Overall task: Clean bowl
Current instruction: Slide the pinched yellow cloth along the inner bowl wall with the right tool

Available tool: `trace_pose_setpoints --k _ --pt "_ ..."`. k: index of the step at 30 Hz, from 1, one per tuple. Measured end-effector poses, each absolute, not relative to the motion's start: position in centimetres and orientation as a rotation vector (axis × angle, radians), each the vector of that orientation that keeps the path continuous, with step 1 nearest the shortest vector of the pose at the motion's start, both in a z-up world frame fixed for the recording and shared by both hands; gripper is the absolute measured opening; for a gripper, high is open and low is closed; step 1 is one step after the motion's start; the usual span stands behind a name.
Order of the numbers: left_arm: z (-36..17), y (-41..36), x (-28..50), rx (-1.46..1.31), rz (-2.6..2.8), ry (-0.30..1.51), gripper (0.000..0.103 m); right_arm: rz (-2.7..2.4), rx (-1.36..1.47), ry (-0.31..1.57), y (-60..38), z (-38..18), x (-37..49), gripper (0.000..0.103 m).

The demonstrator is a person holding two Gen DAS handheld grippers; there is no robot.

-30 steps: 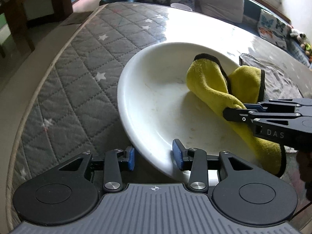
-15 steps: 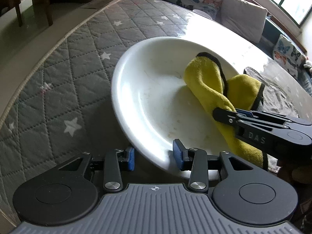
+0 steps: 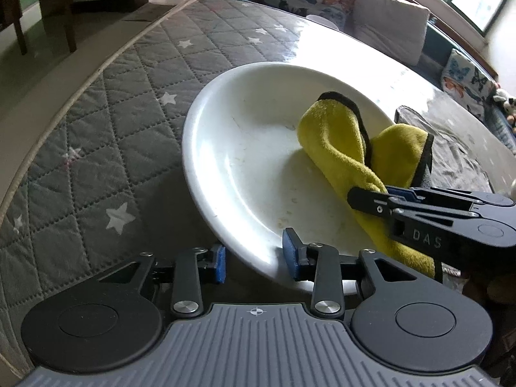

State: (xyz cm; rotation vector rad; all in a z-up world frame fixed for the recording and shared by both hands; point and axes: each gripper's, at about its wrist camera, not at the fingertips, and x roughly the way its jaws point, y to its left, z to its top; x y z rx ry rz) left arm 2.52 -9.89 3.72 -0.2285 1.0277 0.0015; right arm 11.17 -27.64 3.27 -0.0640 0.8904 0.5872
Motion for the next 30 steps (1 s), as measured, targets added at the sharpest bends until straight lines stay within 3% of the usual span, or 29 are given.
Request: trace_pose_setpoints --k 30 --pt "4.6 -8.2 5.4 0.031 -0.11 1.03 0.034 0.656 -0.042 0.921 -25.9 3.5 10.9 0.016"
